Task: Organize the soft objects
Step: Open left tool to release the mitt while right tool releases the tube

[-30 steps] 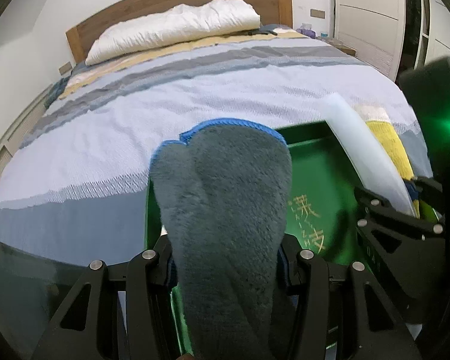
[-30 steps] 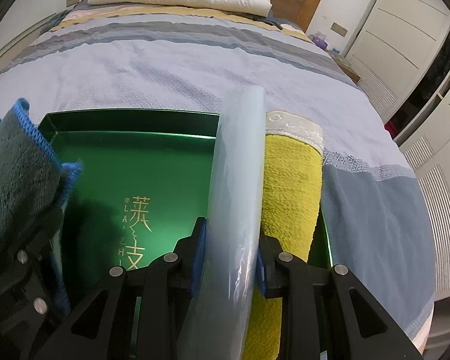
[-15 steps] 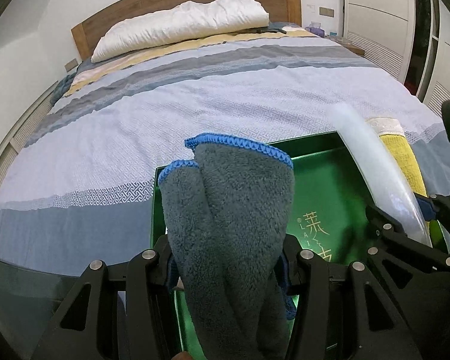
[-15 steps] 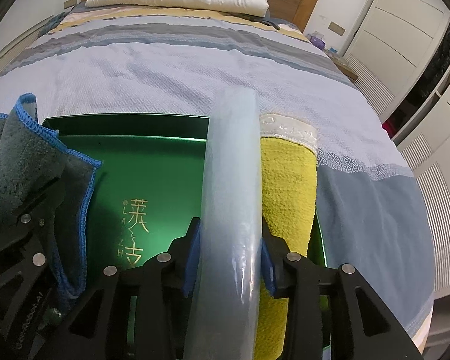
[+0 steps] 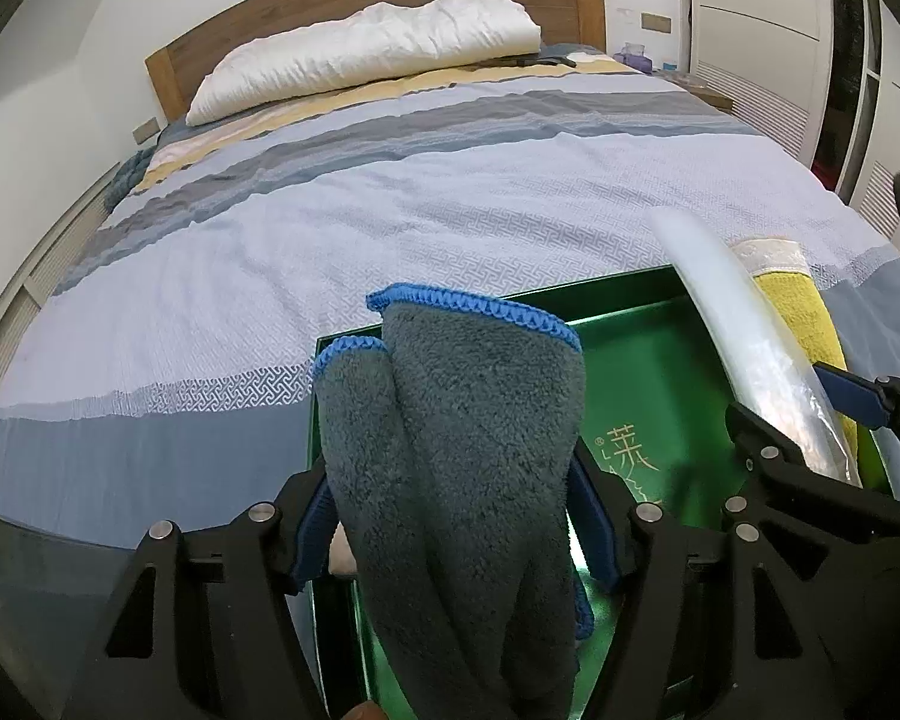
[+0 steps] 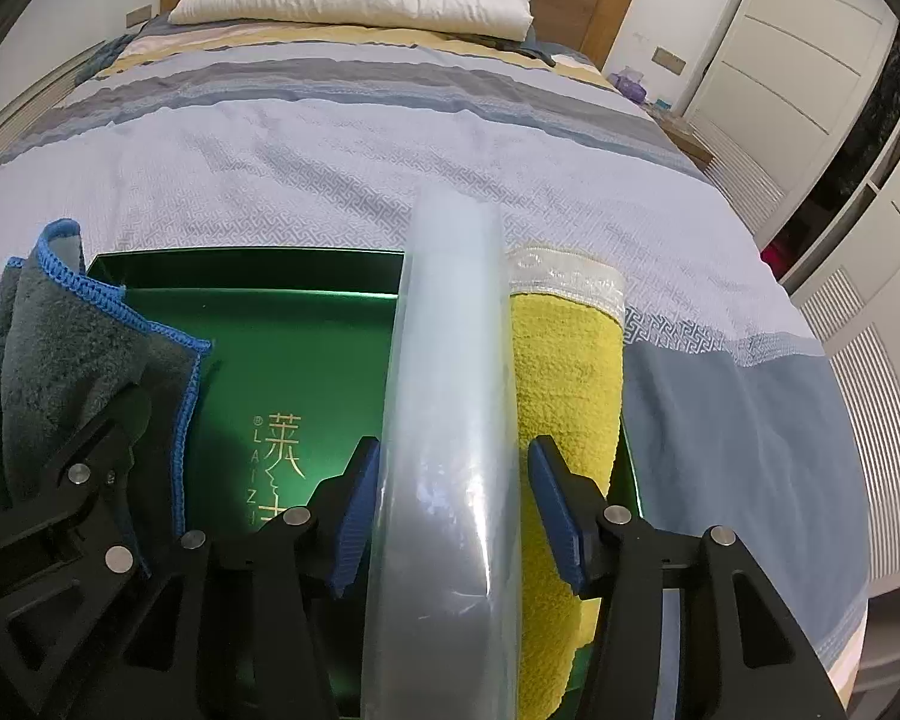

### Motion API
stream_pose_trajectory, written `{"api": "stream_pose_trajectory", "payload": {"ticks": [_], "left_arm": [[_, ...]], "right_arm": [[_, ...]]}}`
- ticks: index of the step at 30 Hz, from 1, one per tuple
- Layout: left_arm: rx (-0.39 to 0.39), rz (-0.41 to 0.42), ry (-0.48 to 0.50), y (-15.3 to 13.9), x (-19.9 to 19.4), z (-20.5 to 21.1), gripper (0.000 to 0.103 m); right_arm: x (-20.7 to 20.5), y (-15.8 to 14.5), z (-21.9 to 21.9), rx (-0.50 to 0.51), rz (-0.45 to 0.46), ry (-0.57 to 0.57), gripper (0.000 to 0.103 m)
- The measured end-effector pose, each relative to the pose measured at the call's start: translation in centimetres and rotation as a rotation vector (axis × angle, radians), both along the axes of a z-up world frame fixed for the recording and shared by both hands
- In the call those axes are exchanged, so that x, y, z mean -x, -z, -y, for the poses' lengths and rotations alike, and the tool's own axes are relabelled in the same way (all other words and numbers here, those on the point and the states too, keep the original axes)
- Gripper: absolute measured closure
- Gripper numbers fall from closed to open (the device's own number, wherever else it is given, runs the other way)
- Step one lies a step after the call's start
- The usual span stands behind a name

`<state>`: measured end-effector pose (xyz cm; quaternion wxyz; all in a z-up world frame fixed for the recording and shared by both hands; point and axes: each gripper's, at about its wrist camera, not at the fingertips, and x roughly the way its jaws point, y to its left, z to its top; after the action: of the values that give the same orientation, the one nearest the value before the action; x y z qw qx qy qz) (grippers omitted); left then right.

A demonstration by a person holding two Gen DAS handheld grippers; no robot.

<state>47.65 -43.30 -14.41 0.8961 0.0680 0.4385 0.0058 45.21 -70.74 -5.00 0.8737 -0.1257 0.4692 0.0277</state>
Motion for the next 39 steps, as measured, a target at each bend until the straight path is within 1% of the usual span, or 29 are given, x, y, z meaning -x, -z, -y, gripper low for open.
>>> {"api": "stream_pose_trajectory", "payload": {"ticks": [11, 15, 18, 21, 25, 28, 32, 35, 37, 39], "left_arm": [[0.008, 0.006, -0.017, -0.4, -0.2, -0.2, 0.036], [0.020, 0.008, -0.032, -0.5, -0.3, -0.6, 0.031], [0.025, 0.009, -0.035, -0.5, -0.3, -0.7, 0.031], [0.029, 0.009, -0.041, -0.6, -0.3, -0.8, 0.031], [0.039, 0.012, -0.046, -0.8, -0.2, -0.9, 0.030], [0.042, 0.013, -0.056, -0.9, -0.2, -1.0, 0.030], [0.053, 0.016, -0.059, -1.2, -0.2, -1.4, 0.030], [0.059, 0.026, -0.062, -1.6, -0.1, -1.6, 0.030], [0.065, 0.029, -0.062, -1.9, 0.0, -1.7, 0.030], [0.067, 0.036, -0.063, -2.2, 0.1, -1.7, 0.030]], "right_arm": [[0.2, -0.7, 0.1, 0.000, 0.014, 0.006, 0.050], [0.1, -1.0, 0.3, 0.002, 0.018, 0.010, 0.047], [0.2, -1.2, 0.4, 0.014, 0.025, 0.009, 0.041], [0.2, -1.3, 0.3, 0.024, 0.032, 0.001, 0.041], [0.2, -1.4, 0.4, 0.029, 0.040, -0.004, 0.037], [0.4, -1.6, 0.2, 0.061, 0.059, -0.011, 0.035], [0.5, -1.9, 0.4, 0.038, 0.062, -0.009, 0.034], [0.6, -2.3, 0.8, -0.001, 0.062, -0.008, 0.032], [0.7, -2.7, 1.1, -0.006, 0.070, 0.000, 0.026], [0.9, -3.0, 1.4, -0.018, 0.073, 0.004, 0.024]]}}
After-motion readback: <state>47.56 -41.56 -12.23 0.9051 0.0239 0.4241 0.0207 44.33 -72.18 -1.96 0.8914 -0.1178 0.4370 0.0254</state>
